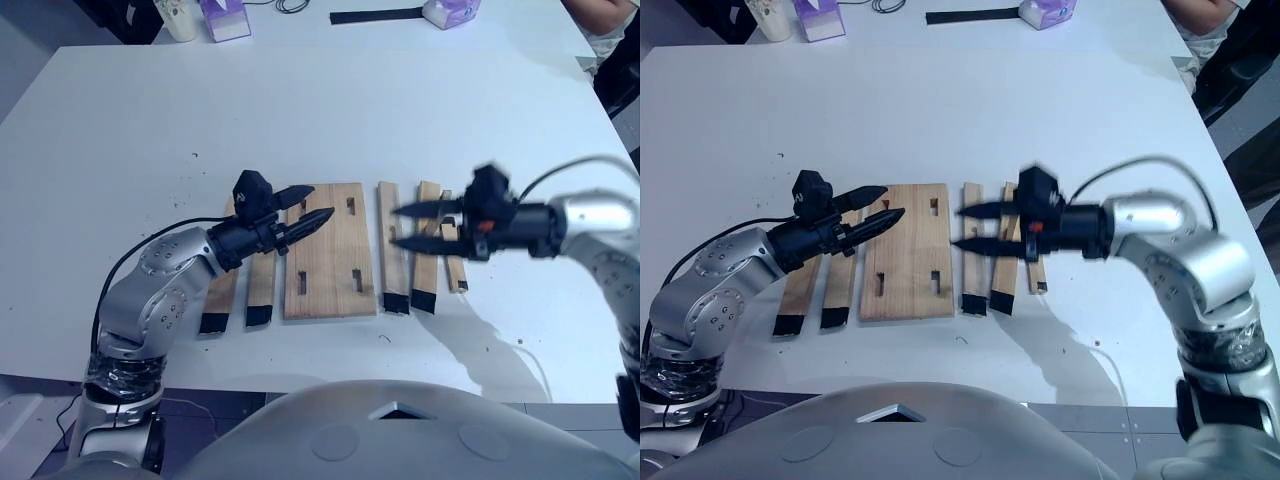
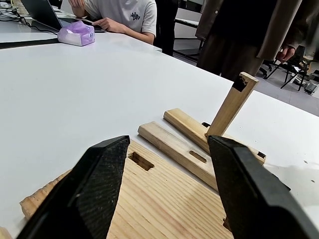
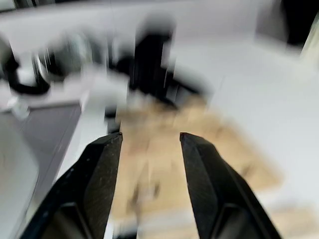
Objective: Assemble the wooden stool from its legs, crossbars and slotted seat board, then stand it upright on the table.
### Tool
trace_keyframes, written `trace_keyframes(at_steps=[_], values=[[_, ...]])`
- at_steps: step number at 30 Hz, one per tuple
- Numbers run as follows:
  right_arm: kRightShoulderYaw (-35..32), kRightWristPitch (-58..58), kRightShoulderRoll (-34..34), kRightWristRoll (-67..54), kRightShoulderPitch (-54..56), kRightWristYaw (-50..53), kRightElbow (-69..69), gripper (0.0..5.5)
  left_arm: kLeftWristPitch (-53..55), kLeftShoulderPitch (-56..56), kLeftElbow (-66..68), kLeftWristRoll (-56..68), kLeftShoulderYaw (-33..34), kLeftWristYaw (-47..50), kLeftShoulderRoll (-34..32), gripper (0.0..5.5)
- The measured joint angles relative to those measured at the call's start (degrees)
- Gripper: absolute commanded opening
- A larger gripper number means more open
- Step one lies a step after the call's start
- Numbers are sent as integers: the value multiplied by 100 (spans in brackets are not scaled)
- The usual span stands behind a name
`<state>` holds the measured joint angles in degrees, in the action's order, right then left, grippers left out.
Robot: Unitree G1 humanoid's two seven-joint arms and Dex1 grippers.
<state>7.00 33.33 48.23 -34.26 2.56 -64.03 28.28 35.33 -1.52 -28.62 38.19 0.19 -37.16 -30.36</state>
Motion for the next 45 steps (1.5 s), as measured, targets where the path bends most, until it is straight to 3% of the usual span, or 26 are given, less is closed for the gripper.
trace_keyframes(at_steps=[12,27,33,35,40,45], values=[[755,-2070,-258,1853,-548,-51,-1735,213,-9,18,28,-104,-6,-46,-18,292],[354,-2441,211,1915,-631,-487,-2018,213,-106,-340,-140,-118,-4,148,105,292],[-820,-1812,371,1437,-1249,129,-858,280,-138,-631,-376,-116,147,304,115,292],[-1211,-1410,334,1415,-1621,631,-350,280,-178,-861,-511,-116,234,379,143,292],[-1471,-248,-1,1525,-2076,1865,458,280,-254,-1220,-714,-118,328,570,187,292],[-1310,966,-926,1388,-1920,3114,1023,280,-280,-1243,-711,-146,359,615,200,292]])
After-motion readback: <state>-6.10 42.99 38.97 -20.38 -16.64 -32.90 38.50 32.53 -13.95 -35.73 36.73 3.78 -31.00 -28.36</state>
